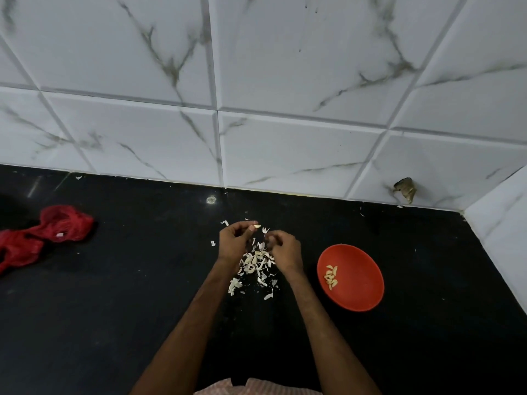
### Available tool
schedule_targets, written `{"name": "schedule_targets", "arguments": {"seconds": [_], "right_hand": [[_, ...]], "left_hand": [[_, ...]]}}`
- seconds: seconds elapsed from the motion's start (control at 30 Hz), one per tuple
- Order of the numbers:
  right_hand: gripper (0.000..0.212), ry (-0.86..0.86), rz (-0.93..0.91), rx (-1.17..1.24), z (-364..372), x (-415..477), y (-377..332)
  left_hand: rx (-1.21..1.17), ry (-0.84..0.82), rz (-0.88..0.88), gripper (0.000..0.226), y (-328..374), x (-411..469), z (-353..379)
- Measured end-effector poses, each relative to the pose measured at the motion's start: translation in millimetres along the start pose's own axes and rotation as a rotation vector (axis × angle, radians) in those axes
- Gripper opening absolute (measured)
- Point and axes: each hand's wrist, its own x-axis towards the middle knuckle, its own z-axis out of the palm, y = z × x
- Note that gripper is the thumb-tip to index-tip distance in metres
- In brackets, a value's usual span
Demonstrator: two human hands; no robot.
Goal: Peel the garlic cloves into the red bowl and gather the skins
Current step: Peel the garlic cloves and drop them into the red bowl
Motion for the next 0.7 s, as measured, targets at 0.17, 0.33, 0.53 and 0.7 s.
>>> {"name": "schedule_targets", "arguments": {"seconds": [0.17, 0.33, 0.53, 0.7], "right_hand": [[0.015, -0.009, 0.008, 0.439, -1, -6, -15], [0.013, -0.004, 0.081, 0.542, -2, -8, -18], [0.011, -0.054, 0.226, 0.755, -14, -9, -13], [0.009, 0.045, 0.211, 0.709, -54, -12, 6]], "left_hand": [[0.021, -0.037, 0.007, 0.012, -3, 1, 1], [0.042, -0.084, 0.061, 0.012, -2, 1, 4], [0.069, -0.117, 0.088, 0.015, -8, 2, 11], [0.219, -0.128, 0.114, 0.015, -31, 5, 28]]}}
